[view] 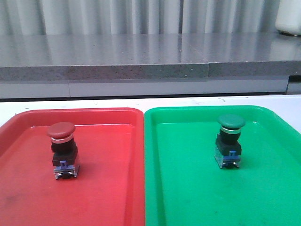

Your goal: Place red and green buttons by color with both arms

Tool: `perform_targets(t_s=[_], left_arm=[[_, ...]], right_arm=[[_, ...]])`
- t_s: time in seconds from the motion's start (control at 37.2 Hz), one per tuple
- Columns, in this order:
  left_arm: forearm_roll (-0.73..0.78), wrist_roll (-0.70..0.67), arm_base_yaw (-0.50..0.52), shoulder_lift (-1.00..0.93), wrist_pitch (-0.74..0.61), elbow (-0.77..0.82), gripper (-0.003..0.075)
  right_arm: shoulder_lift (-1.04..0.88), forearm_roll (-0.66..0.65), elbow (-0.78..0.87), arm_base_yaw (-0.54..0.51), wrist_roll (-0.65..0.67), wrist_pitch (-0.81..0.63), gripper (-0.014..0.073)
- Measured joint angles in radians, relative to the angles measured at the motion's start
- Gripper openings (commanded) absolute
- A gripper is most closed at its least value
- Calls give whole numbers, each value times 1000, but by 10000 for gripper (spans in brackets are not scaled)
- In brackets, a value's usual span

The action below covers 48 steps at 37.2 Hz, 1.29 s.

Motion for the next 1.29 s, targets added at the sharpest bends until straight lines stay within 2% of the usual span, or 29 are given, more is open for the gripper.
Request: perform_targets(t_s=[0.27, 0.43, 0.62, 0.83, 0.99, 1.29], left_arm=[[0, 0, 0, 0, -5, 3, -20], [-1, 0, 18, -79, -80, 54, -20], [-1, 0, 160, -270, -292, 213, -20], [-1, 0, 375, -494, -483, 510, -20], [-1, 0, 453, -607, -577, 692, -20], [-2, 0, 543, -623, -652, 721, -20]], right_arm=[[0, 0, 0, 0, 0, 0, -70], [0, 0, 0, 0, 0, 0, -70], [0, 0, 0, 0, 0, 0, -70], [0, 0, 0, 0, 0, 0, -70], [0, 0, 0, 0, 0, 0, -70], [0, 0, 0, 0, 0, 0, -70]])
